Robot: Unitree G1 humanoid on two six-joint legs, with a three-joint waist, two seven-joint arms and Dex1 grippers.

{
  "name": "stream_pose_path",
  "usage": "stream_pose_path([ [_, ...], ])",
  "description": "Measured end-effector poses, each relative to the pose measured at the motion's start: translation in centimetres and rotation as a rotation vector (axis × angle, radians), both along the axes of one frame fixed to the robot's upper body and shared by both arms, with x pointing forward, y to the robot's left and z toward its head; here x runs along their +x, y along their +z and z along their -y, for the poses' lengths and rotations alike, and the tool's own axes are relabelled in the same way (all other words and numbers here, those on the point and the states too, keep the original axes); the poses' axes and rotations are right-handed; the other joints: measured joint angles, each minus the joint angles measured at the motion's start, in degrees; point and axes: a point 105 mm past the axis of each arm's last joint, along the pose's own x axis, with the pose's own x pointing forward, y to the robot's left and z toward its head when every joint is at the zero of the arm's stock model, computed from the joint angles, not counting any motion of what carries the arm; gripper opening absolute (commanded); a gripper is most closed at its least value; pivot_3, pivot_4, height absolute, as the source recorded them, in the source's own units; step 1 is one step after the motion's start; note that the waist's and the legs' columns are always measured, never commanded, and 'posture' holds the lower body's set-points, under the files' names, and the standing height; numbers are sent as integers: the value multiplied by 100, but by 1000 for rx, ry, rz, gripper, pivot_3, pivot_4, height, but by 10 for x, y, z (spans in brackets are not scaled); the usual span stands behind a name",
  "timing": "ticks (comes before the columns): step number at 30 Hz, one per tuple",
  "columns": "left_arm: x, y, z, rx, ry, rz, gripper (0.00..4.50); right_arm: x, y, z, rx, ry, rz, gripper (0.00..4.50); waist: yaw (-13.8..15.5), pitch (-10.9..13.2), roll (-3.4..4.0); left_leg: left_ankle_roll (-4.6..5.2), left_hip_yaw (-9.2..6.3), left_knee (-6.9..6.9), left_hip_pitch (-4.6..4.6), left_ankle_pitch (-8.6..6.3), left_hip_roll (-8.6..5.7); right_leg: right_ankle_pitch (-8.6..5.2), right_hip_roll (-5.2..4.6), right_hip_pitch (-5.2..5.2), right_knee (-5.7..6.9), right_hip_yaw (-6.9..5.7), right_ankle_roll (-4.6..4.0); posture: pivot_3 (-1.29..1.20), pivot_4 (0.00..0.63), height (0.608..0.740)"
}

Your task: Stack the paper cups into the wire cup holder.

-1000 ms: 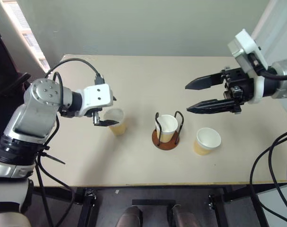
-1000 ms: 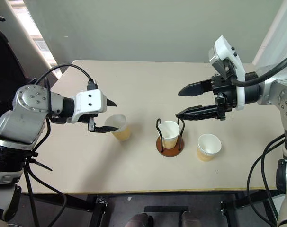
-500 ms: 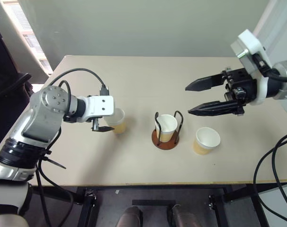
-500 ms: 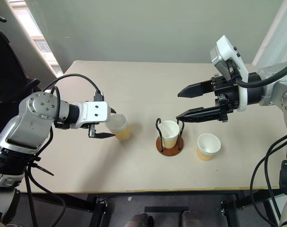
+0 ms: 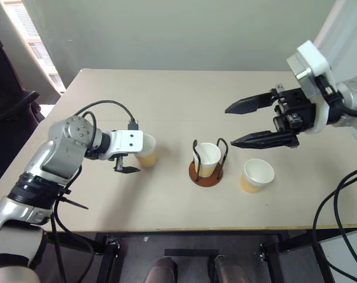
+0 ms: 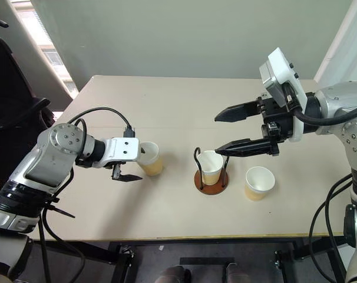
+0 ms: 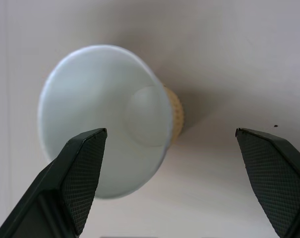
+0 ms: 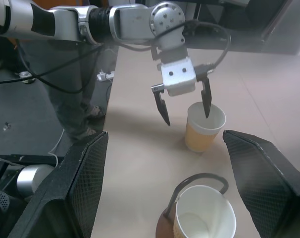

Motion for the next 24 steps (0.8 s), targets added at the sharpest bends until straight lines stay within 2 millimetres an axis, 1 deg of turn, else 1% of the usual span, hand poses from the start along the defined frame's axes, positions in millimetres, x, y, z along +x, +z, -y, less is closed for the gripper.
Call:
stream_pose_path([
  [5, 1, -7, 1, 26, -48, -10, 4500, -1, 0, -1, 0, 12, 13, 3832, -1, 0, 0, 0, 0, 0, 0, 0, 0, 2, 0, 0, 0, 0, 3, 0, 150, 740],
  [6, 2, -8, 3, 21, -58, -12, 4319, -1, 0, -1, -1, 15, 14, 3871, 3, 0, 0, 0, 0, 0, 0, 0, 0, 4, 0, 0, 0, 0, 6, 0, 150, 740],
  [8, 3, -8, 7, 12, -79, -11, 3853, -1, -2, -1, -3, 21, 17, 3889, 10, -1, -1, 0, 0, 1, -1, 0, 0, 5, 0, 1, -1, -1, 9, 0, 150, 740],
  [10, 5, -7, 11, 3, -102, -9, 3211, -1, -4, 0, -3, 26, 20, 3889, 14, -1, -1, 1, 0, 2, -1, -1, -1, 6, -1, 1, -1, 0, 11, 0, 150, 740],
  [12, 7, -6, 13, 2, -125, -3, 2417, 0, -5, 1, -8, 26, 25, 3889, 11, -1, -1, 1, 1, 1, -1, -1, -1, 8, -2, 1, -1, 0, 13, 0, 150, 740],
  [13, 7, -5, 14, 0, -134, -2, 2163, 0, -6, 1, -11, 26, 28, 3889, 9, -1, -1, 2, 0, 1, -1, -1, -1, 10, -1, 1, -1, 0, 17, 0, 150, 740],
  [14, 6, -4, 15, -11, -151, -14, 1700, -1, -6, 3, -25, 30, 33, 3889, 10, -1, -1, 2, 0, 0, -1, -1, -1, 12, -1, 0, -1, -1, 21, 0, 150, 740],
  [16, 4, -2, 18, -22, -180, -27, 1052, 0, -10, 5, -56, 33, 23, 3889, 10, -1, -2, 2, 0, -1, -1, -2, -1, 14, -1, 1, -1, -1, 24, 0, 150, 740],
  [18, 2, 3, 21, -31, -207, -37, 283, 2, -14, 7, -79, 38, -2, 3889, 10, -1, -2, 2, 0, 0, -2, -2, -1, 15, -1, 0, -1, 0, 25, 0, 150, 740],
  [19, 2, 6, 22, -37, -216, -40, 21, 3, -15, 8, -88, 38, -9, 3889, 10, -1, -2, 2, 0, 1, -2, -2, -1, 15, -1, 0, -1, 0, 26, 0, 150, 740],
  [24, -7, 16, 21, -70, -238, -91, 21, 10, -16, 17, -134, 7, -16, 3889, 4, -1, -2, 4, 0, 0, -3, -3, -1, 15, -1, -1, -2, -1, 25, 0, 150, 740],
])
